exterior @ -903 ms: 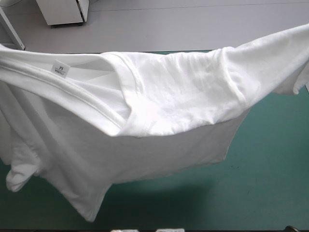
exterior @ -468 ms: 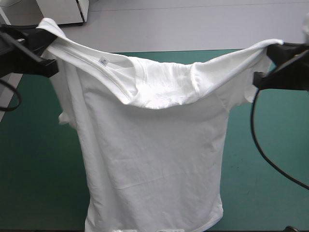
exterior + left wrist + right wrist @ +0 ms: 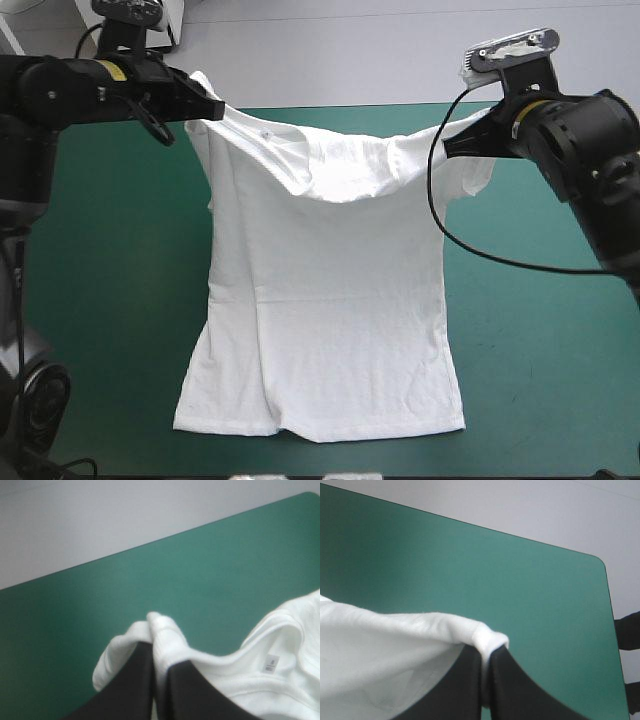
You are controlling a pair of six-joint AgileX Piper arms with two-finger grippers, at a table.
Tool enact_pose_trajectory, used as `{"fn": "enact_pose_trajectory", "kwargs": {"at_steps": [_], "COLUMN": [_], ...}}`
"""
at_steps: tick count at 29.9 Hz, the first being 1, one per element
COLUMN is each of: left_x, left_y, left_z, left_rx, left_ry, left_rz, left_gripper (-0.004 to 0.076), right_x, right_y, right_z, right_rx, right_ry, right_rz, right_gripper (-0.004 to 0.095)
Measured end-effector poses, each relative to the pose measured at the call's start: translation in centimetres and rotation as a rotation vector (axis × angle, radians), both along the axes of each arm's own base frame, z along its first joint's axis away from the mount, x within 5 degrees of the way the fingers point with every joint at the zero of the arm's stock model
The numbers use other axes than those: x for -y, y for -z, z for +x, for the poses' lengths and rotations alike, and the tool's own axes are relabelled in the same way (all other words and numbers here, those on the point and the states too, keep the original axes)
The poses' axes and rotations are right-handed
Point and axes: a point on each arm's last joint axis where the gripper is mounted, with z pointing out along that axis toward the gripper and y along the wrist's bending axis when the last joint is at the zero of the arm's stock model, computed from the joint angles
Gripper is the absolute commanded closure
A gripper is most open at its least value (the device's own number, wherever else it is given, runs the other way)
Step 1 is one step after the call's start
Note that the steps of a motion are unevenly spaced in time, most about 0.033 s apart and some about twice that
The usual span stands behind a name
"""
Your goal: Fold the cloth
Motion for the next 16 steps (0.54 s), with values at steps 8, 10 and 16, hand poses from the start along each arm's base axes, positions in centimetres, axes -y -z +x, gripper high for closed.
{"fn": "enact_pose_trajectory", "kwargs": {"at_steps": [8,10,16], "left_x": [1.5,1.8,2.7], "left_y": [5.8,7.0,11.2], "left_z": [7.1,8.5,12.7], "left_rx": [-0.087,-0.093,-0.098], "left_ry": [-0.018,-0.026,-0.047], "left_rz": [0.011,0.006,-0.007], "left_gripper": [0.0734,0.0734,0.0734], "right_x": [1.2,1.6,2.7], "right_y": [5.8,7.1,11.1], "right_z": [8.0,9.5,14.1], "right_rx": [-0.103,-0.119,-0.172], "right_ry": [0.081,0.094,0.123], "right_rz": [0.018,0.023,0.069], "right_gripper": [0.0925,0.0925,0.0926]}}
